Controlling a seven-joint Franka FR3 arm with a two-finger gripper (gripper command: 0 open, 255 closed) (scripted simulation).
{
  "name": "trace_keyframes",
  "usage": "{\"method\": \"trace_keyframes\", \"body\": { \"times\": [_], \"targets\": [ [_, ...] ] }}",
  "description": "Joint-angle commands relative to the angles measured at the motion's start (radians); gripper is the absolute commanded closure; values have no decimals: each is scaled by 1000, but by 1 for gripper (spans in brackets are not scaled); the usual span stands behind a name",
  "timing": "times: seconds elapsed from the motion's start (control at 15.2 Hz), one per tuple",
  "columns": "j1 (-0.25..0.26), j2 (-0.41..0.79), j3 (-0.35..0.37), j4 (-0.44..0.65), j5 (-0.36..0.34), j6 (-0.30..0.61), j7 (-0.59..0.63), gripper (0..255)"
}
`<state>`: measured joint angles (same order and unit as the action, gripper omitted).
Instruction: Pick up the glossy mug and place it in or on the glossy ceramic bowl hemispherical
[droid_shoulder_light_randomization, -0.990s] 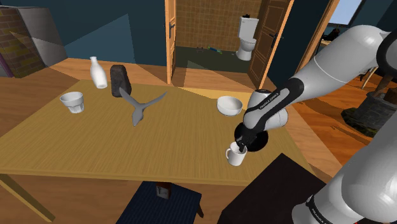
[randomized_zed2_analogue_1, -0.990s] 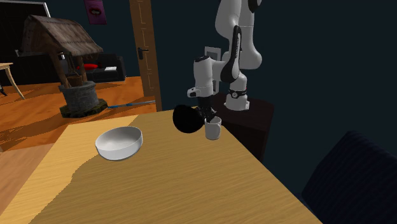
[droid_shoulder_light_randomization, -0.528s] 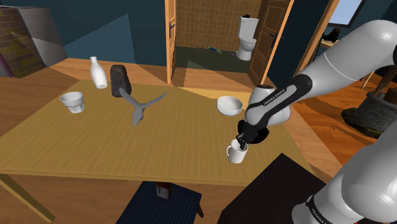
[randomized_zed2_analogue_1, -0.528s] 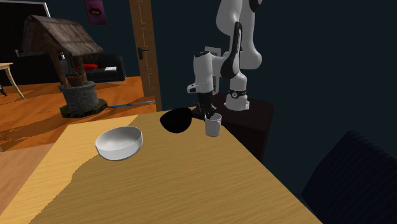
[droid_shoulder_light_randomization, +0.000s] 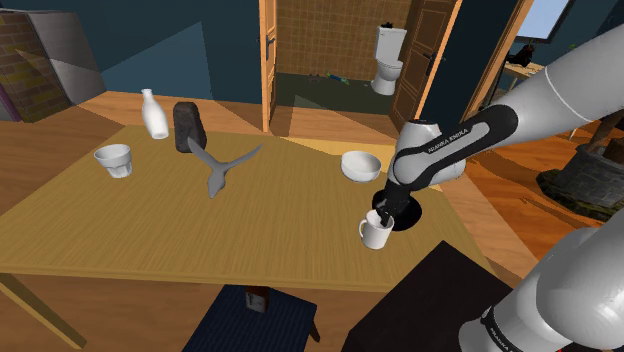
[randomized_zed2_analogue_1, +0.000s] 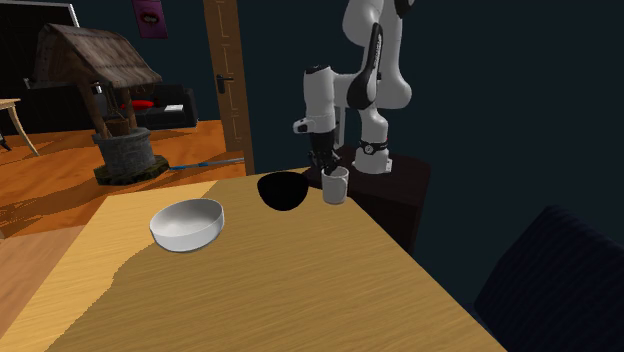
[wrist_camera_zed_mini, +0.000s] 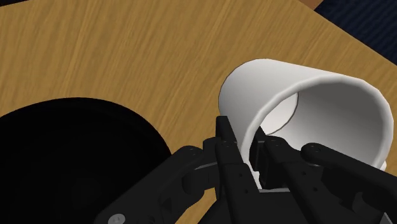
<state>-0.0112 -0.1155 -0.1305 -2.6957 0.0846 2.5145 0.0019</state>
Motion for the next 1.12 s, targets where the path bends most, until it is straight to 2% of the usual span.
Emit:
{"method": "trace_keyframes", "body": {
  "times": [0.0, 1.06],
  "targets": [
    [-2, -32, 2, 3, -10, -35, 11, 255],
    [-16, -221, 14, 79, -52, -298, 53, 255]
  ]
}}
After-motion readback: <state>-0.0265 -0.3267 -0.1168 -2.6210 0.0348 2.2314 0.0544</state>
